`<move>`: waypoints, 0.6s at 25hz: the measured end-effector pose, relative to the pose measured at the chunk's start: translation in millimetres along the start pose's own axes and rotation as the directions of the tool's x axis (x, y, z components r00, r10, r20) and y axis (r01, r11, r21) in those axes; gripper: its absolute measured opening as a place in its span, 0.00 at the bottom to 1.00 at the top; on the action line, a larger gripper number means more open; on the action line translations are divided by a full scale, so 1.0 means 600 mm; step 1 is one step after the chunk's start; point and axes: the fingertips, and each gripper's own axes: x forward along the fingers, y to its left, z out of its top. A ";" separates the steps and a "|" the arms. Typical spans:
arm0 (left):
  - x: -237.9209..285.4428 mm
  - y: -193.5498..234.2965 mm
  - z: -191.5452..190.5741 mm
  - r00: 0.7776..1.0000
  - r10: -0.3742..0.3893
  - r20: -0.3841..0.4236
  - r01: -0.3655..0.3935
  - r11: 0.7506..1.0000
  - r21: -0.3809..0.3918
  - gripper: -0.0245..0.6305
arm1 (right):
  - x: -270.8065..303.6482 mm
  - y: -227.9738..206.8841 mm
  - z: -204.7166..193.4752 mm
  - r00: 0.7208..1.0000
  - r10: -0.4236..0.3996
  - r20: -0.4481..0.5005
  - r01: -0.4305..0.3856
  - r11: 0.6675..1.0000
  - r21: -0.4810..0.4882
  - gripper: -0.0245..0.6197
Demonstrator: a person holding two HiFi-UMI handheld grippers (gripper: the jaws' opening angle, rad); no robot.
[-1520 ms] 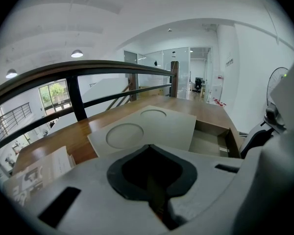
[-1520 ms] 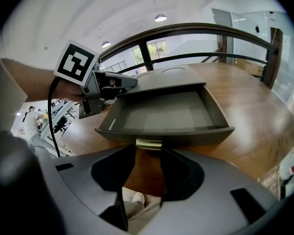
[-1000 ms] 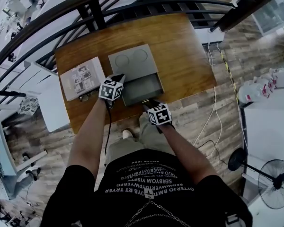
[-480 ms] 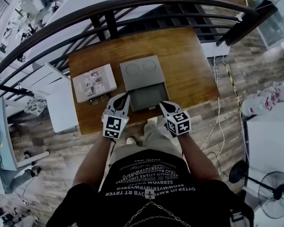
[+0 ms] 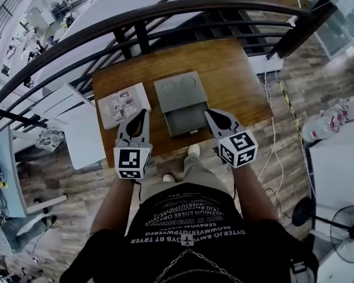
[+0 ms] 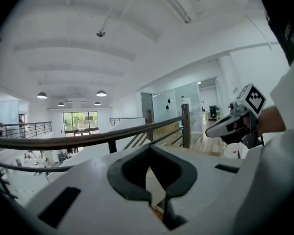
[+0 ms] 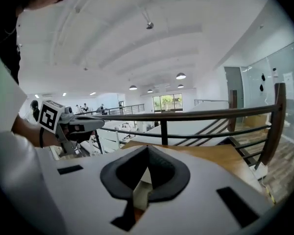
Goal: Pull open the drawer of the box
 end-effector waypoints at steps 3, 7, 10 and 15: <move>-0.033 -0.003 0.067 0.997 -0.018 0.070 0.018 1.000 0.011 0.05 | -0.037 0.020 0.053 0.998 -0.025 0.058 0.027 0.999 -0.038 0.03; -0.091 -0.014 0.155 0.985 -0.055 0.165 0.048 0.998 0.046 0.05 | -0.074 0.055 0.101 0.992 -0.055 0.113 0.063 0.995 -0.073 0.03; -0.136 -0.018 0.209 0.976 -0.051 0.214 0.036 0.997 0.075 0.05 | -0.096 0.082 0.128 0.988 -0.076 0.132 0.091 0.989 -0.116 0.03; -0.181 -0.017 0.249 0.961 -0.045 0.273 0.019 0.995 0.098 0.05 | -0.104 0.109 0.139 0.986 -0.103 0.129 0.124 0.978 -0.167 0.03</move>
